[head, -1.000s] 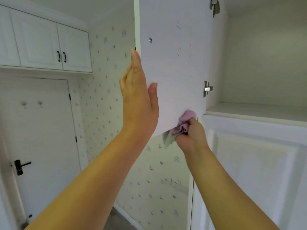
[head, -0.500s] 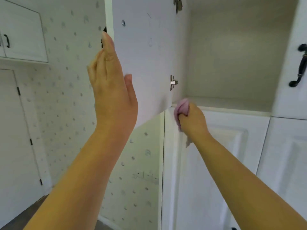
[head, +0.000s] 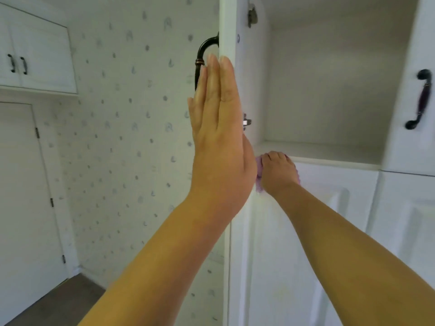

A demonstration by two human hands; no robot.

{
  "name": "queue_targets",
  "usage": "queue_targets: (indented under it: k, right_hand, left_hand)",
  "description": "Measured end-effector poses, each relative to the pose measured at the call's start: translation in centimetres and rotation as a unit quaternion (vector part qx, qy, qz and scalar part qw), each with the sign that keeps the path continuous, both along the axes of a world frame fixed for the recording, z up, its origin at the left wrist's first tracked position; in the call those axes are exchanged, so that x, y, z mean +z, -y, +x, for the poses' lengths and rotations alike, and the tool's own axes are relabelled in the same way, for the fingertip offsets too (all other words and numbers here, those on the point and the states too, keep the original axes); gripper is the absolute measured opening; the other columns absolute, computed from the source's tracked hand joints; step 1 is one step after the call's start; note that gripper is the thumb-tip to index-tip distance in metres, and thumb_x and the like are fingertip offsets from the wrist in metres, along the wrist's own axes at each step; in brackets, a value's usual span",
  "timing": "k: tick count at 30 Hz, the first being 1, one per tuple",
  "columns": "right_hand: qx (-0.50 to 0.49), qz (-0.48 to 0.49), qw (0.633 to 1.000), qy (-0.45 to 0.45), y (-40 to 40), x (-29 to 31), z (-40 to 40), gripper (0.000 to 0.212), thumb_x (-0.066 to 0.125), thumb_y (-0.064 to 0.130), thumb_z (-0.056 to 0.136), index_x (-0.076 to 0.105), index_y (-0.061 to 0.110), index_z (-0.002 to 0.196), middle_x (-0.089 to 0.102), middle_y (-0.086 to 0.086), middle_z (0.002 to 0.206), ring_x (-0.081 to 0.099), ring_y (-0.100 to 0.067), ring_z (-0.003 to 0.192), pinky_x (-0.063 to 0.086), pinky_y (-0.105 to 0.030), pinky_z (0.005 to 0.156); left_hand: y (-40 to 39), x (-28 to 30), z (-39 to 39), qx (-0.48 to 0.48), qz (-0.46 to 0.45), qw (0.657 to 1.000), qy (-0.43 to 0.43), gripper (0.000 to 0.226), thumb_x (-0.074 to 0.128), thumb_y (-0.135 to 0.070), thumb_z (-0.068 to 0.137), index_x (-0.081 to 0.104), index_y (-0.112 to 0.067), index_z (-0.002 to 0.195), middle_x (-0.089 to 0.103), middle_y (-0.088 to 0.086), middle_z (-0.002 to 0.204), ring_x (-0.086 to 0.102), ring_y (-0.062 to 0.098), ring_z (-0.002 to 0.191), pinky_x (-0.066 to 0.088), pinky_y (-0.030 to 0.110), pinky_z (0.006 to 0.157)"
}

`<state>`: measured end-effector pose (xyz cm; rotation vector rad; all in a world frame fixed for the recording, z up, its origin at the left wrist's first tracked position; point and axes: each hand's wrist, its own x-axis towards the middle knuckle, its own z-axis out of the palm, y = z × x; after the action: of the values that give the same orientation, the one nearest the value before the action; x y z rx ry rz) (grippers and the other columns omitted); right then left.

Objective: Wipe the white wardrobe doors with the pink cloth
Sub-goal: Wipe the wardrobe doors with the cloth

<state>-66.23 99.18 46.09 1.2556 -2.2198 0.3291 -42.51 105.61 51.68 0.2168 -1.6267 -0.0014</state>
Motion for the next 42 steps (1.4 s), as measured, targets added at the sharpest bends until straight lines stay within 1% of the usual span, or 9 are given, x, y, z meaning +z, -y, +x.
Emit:
queue_targets:
  k: [6, 11, 15, 19, 23, 27, 34, 37, 42]
  right_hand:
    - [-0.065, -0.071, 0.995, -0.015, -9.5, -0.7, -5.4, 0.026, 0.05, 0.02, 0.095, 0.056, 0.012, 0.119, 0.055, -0.007, 0.119, 0.049, -0.026, 0.114, 0.038, -0.035, 0.102]
    - [-0.085, -0.097, 0.991, -0.016, -16.3, -1.9, -9.1, 0.041, 0.054, -0.001, 0.081, 0.055, 0.01, 0.121, 0.053, -0.006, 0.122, 0.046, -0.026, 0.12, 0.038, -0.033, 0.102]
    - [-0.019, -0.11, 0.992, -0.051, -17.1, -3.3, -10.4, 0.052, 0.049, -0.005, 0.074, 0.058, 0.002, 0.124, 0.057, -0.011, 0.121, 0.05, -0.035, 0.122, 0.039, -0.04, 0.105]
    - [0.027, -0.109, 0.988, -0.104, -19.7, -7.3, -12.8, 0.07, 0.052, -0.006, 0.076, 0.048, 0.001, 0.145, 0.048, -0.011, 0.151, 0.038, -0.032, 0.143, 0.022, -0.038, 0.122]
    - [0.028, -0.089, 0.991, -0.095, -23.7, -11.1, -14.5, 0.079, 0.069, -0.009, 0.069, 0.052, 0.005, 0.144, 0.048, -0.008, 0.152, 0.042, -0.028, 0.142, 0.011, -0.032, 0.123]
    - [0.009, -0.116, 0.989, -0.087, -25.9, -13.3, -16.7, 0.081, 0.076, -0.005, 0.07, 0.051, 0.007, 0.146, 0.046, -0.006, 0.154, 0.037, -0.025, 0.146, 0.014, -0.035, 0.123]
    - [0.022, -0.096, 0.987, -0.126, -26.3, -13.8, -18.7, 0.077, 0.066, 0.012, 0.086, 0.033, 0.011, 0.156, 0.031, -0.005, 0.162, 0.022, -0.024, 0.153, 0.03, -0.048, 0.12]
    - [0.011, -0.178, 0.978, -0.11, -25.9, -13.5, -18.7, 0.076, 0.062, 0.006, 0.087, 0.031, 0.008, 0.156, 0.029, -0.006, 0.163, 0.017, -0.024, 0.154, 0.026, -0.048, 0.121]
    - [-0.03, -0.305, 0.948, -0.082, -26.5, -9.2, -19.2, 0.063, 0.056, 0.023, 0.098, 0.034, 0.002, 0.153, 0.034, -0.011, 0.16, 0.02, -0.025, 0.153, 0.022, -0.047, 0.124]
  left_hand:
    - [-1.5, 0.4, -2.3, -0.108, -0.064, 0.985, 0.118, 0.086, 0.049, 0.006, 0.079, 0.005, 0.011, 0.153, -0.005, 0.029, 0.162, -0.007, 0.034, 0.153, 0.001, 0.046, 0.126]
    - [-3.6, 0.0, -6.3, -0.126, -0.11, 0.981, 0.098, 0.083, 0.047, 0.021, 0.076, 0.014, 0.012, 0.152, -0.009, 0.04, 0.156, -0.009, 0.046, 0.15, 0.0, 0.051, 0.125]
    - [-5.3, -0.7, -10.5, -0.157, -0.139, 0.971, 0.113, 0.078, 0.043, 0.022, 0.08, 0.017, 0.01, 0.152, -0.008, 0.036, 0.158, -0.01, 0.041, 0.151, 0.002, 0.057, 0.123]
    - [-5.4, -2.3, -15.6, -0.089, -0.186, 0.964, 0.168, 0.062, 0.046, -0.006, 0.098, 0.023, 0.003, 0.154, 0.005, 0.025, 0.163, 0.0, 0.036, 0.153, 0.014, 0.057, 0.122]
    - [-4.1, -2.8, -19.7, 0.084, -0.27, 0.932, 0.226, 0.06, 0.035, -0.04, 0.106, 0.026, -0.01, 0.157, 0.011, 0.012, 0.166, 0.008, 0.024, 0.154, 0.015, 0.06, 0.12]
    - [-2.9, -1.5, -22.2, 0.141, -0.322, 0.899, 0.26, 0.056, 0.028, -0.038, 0.107, 0.025, -0.014, 0.157, 0.006, 0.01, 0.167, 0.005, 0.023, 0.155, 0.01, 0.061, 0.12]
    - [-1.8, -1.3, -26.1, 0.161, -0.349, 0.881, 0.277, 0.059, 0.023, -0.036, 0.107, 0.013, -0.009, 0.159, 0.001, 0.012, 0.167, 0.0, 0.024, 0.155, 0.017, 0.056, 0.121]
    - [-1.6, -1.6, -27.9, 0.168, -0.343, 0.883, 0.272, 0.059, 0.019, -0.035, 0.107, 0.012, -0.008, 0.159, 0.002, 0.011, 0.167, 0.001, 0.024, 0.155, 0.017, 0.055, 0.121]
    - [-0.9, -2.1, -30.3, 0.154, -0.338, 0.894, 0.249, 0.058, 0.016, -0.034, 0.108, 0.011, -0.006, 0.159, 0.005, 0.011, 0.167, 0.004, 0.023, 0.155, 0.018, 0.052, 0.122]
